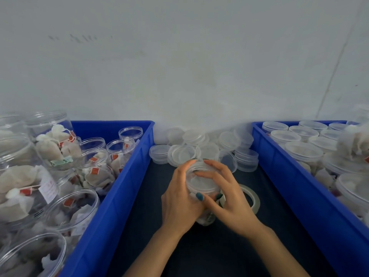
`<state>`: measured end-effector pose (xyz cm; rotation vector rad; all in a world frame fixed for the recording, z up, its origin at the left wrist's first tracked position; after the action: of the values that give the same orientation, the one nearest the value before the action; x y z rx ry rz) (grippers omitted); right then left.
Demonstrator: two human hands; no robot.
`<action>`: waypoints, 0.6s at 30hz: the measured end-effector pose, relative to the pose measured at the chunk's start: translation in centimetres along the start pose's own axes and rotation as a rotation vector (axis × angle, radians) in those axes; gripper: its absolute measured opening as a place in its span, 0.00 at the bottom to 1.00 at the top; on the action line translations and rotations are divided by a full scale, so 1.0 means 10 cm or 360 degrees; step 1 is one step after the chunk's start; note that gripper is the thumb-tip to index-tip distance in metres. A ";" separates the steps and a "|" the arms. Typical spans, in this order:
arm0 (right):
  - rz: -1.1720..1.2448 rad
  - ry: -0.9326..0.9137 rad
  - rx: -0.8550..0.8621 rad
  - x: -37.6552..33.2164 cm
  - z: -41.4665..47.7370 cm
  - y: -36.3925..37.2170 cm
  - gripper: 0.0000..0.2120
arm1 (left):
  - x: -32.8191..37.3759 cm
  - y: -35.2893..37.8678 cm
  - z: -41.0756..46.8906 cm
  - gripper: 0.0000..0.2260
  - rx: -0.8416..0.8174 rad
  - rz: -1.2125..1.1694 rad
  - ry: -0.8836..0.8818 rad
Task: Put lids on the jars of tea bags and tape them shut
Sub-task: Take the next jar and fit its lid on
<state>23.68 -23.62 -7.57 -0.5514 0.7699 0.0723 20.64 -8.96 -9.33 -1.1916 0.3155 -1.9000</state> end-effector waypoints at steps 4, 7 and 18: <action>0.0357 0.0291 -0.0069 0.16 -0.09 0.04 0.53 | -0.04 -0.02 -0.02 0.31 0.0060 -0.0173 0.0047; 0.0523 0.0454 -0.0121 0.26 -0.16 0.08 0.58 | -0.04 -0.04 -0.03 0.31 0.0078 -0.0200 0.0077; 0.0322 0.0245 0.0216 0.19 -0.18 0.15 0.41 | 0.04 -0.20 0.02 0.27 0.0036 -0.0072 0.0286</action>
<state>23.52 -23.46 -10.61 -0.3517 0.9723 0.1650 19.67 -8.04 -7.80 -1.0228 0.3648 -2.0496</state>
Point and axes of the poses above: each hand's wrist, its own z-axis towards the middle knuckle, its own y-axis out of the palm, x = y × z, the point moved 2 cm from there along z, towards the middle knuckle, and after that the axes turned 8 degrees about z, right-handed, at the moved point
